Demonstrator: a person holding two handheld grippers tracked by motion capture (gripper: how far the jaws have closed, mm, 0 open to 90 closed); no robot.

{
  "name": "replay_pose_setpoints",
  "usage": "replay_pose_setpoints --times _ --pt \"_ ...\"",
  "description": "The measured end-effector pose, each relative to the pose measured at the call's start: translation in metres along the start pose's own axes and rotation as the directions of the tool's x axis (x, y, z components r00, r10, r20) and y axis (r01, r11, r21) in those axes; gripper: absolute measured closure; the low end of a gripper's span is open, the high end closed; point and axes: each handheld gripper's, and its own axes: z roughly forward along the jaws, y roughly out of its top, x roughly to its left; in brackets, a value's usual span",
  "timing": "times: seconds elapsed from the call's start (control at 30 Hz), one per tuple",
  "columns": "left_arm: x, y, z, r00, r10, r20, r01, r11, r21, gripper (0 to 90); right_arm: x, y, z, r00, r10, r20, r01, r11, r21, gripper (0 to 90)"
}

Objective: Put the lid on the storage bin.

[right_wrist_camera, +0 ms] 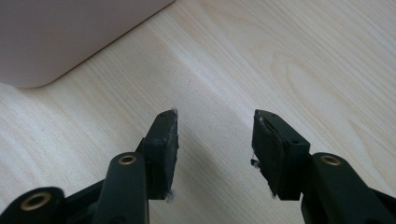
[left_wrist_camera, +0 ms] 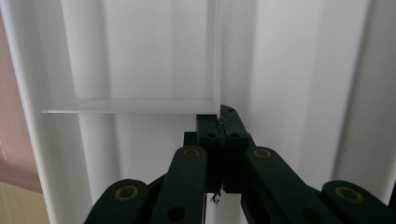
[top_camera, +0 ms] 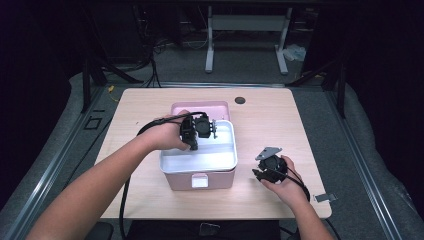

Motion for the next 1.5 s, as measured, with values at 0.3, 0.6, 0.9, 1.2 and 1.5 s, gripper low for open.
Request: replay_pose_setpoints --times 0.3,0.6,0.9,1.2,1.5 --pt "0.002 0.002 0.012 0.9997 0.016 0.018 -0.016 0.9998 0.006 89.5 0.0 0.0 0.0 1.0 0.004 -0.005 -0.004 1.0 -0.002 50.3" --pt "0.004 0.001 0.022 0.9987 0.026 0.043 -0.025 0.9996 -0.01 89.4 -0.001 0.0 0.0 1.0 0.0 -0.002 0.0 1.0 0.001 50.4" --pt "-0.001 -0.001 0.028 0.9958 0.046 0.079 -0.045 0.9988 -0.02 89.4 -0.001 -0.001 0.0 1.0 0.0 -0.003 0.0 1.0 -0.001 50.4" --pt "-0.007 -0.002 0.034 0.9903 0.077 0.115 -0.076 0.997 -0.016 89.0 -0.001 0.0 0.0 1.0 -0.001 0.0 0.001 1.0 -0.001 50.4" --pt "-0.007 -0.009 0.026 0.9957 0.021 0.09 -0.019 0.9994 -0.029 83.7 -0.001 0.0 0.0 1.0 -0.001 0.0 0.001 1.0 0.0 50.3"
